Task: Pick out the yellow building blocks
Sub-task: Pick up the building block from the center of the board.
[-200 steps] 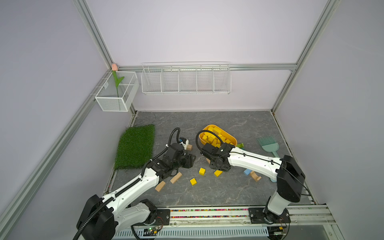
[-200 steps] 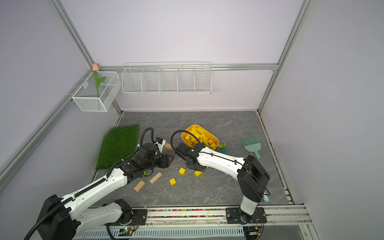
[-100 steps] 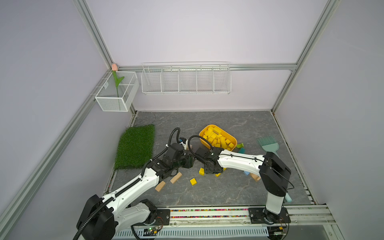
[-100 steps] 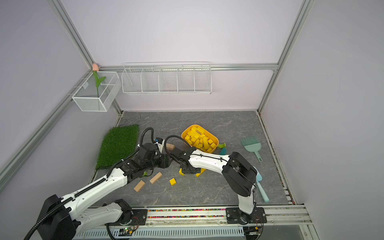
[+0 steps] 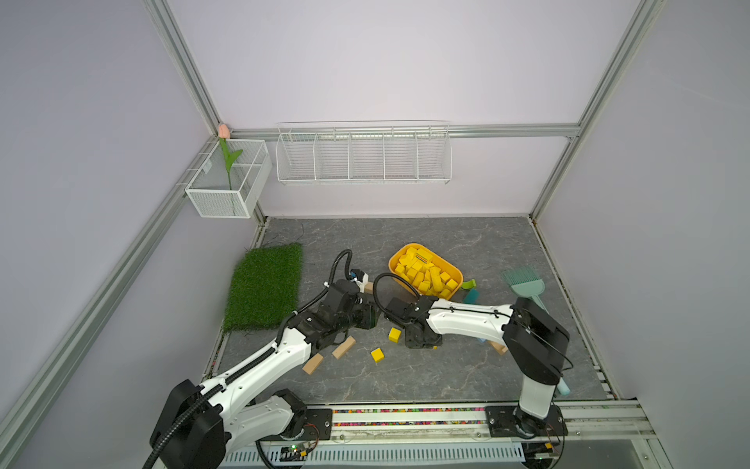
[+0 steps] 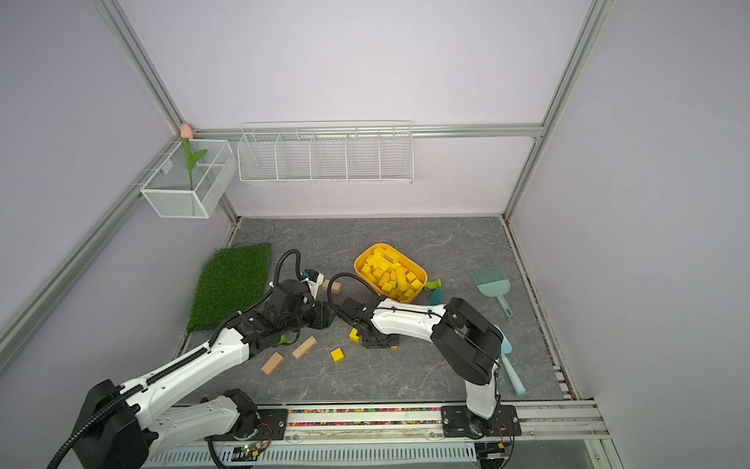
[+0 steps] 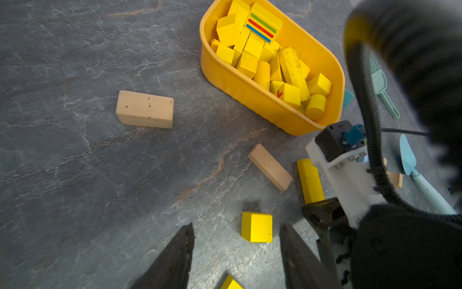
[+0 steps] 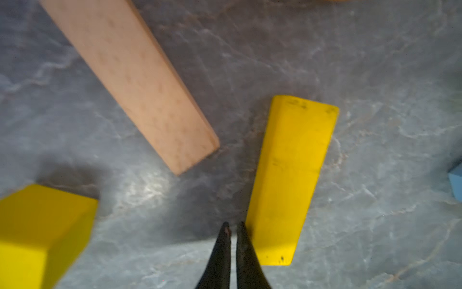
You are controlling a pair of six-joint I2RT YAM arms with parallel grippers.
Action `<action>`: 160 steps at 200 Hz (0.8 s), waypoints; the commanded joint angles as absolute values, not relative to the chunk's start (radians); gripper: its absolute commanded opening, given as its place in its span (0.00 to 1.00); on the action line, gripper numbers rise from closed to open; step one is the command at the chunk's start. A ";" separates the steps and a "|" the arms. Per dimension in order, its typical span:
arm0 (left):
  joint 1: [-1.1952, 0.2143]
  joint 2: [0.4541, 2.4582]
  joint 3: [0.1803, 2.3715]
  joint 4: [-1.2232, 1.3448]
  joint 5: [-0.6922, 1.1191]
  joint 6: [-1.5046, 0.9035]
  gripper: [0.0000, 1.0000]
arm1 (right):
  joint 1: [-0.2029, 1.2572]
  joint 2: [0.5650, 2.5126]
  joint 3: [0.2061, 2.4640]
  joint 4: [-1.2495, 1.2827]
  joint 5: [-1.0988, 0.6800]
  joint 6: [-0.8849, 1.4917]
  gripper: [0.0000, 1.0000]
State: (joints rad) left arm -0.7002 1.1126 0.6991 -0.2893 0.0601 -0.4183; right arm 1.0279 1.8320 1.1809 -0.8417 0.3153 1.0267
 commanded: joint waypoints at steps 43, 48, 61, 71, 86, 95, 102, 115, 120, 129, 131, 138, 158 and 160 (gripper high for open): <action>-0.693 1.123 0.703 -0.274 0.067 -0.434 0.57 | 1.056 1.639 1.106 -0.922 0.392 1.059 0.28; -0.693 1.122 0.703 -0.274 0.067 -0.434 0.57 | 1.056 1.636 1.105 -0.922 0.399 1.048 0.33; -0.693 1.122 0.703 -0.276 0.067 -0.434 0.57 | 1.054 1.635 1.099 -0.914 0.406 1.015 0.42; -0.693 1.123 0.703 -0.276 0.066 -0.434 0.57 | 1.048 1.634 1.091 -0.901 0.402 0.987 0.47; -0.693 1.123 0.702 -0.277 0.065 -0.433 0.57 | 1.049 1.621 1.070 -0.878 0.407 0.951 0.52; -0.693 1.123 0.703 -0.277 0.064 -0.434 0.57 | 1.048 1.608 1.049 -0.860 0.411 0.938 0.58; -0.693 1.124 0.704 -0.275 0.064 -0.434 0.57 | 1.044 1.595 1.033 -0.840 0.404 0.936 0.61; -0.693 1.127 0.705 -0.276 0.065 -0.434 0.58 | 1.023 1.575 0.991 -0.787 0.369 0.923 0.62; -0.693 1.132 0.707 -0.275 0.067 -0.434 0.57 | 1.014 1.569 0.977 -0.769 0.355 0.921 0.63; -0.694 1.137 0.710 -0.277 0.067 -0.434 0.57 | 0.995 1.560 0.955 -0.741 0.332 0.914 0.64; -0.693 1.138 0.711 -0.277 0.066 -0.434 0.57 | 0.992 1.559 0.949 -0.733 0.326 0.912 0.64; -0.693 1.140 0.713 -0.280 0.069 -0.434 0.57 | 0.982 1.554 0.934 -0.707 0.308 0.903 0.64; -0.693 1.141 0.713 -0.282 0.067 -0.434 0.57 | 0.974 1.552 0.925 -0.661 0.281 0.875 0.63; -0.693 1.140 0.713 -0.281 0.067 -0.434 0.57 | 0.975 1.553 0.925 -0.660 0.280 0.873 0.63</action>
State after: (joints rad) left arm -0.7002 1.1332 0.6991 -0.2882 0.0612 -0.4187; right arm 0.9825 1.5719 0.9436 -0.7483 0.3279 0.9161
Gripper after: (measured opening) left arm 0.575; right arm 0.638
